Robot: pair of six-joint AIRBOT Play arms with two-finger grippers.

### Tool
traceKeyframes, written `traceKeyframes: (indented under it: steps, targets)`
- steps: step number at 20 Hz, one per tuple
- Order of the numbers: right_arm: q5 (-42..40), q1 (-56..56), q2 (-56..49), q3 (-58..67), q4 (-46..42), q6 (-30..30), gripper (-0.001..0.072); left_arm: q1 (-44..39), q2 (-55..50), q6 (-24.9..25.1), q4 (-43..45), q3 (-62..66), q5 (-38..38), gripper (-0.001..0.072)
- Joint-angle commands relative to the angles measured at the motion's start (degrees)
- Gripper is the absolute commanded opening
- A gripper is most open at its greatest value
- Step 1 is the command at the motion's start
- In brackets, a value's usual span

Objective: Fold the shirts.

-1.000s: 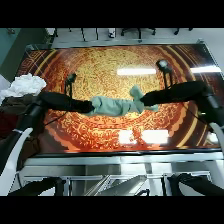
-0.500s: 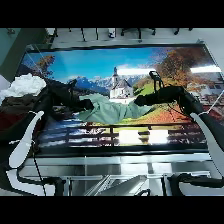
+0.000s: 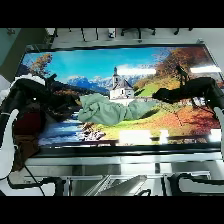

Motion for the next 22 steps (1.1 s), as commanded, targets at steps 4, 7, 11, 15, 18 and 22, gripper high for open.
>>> traceKeyframes:
  steps: [4,7,11,15,18,22]
  targets:
    - [1.7,-2.4,-6.5,-7.0,6.0,0.3,0.059,-1.1,0.9,3.5,-3.3,-20.6,-14.3,0.0698]
    - [6.1,1.3,-10.1,-7.0,8.1,0.2,0.0565,-4.3,-4.2,5.3,-6.4,-17.3,-15.1,0.0697]
    - [10.7,5.7,-13.3,-6.6,8.8,0.4,0.0566,-7.6,-9.5,5.2,-6.2,-9.0,-15.0,0.0694]
    - [11.7,8.2,-14.3,-3.9,9.2,0.4,0.0497,-7.5,-11.9,5.2,-5.9,-3.7,-15.2,0.0171]
    - [11.7,8.5,-14.3,-0.8,9.2,0.4,0.009,-7.3,-11.7,5.2,-6.4,-3.6,-16.5,0.0026]
    - [0.3,8.2,-9.4,6.2,10.2,0.4,0.0022,-7.3,-2.8,5.2,-6.7,-2.7,-15.5,0.0026]
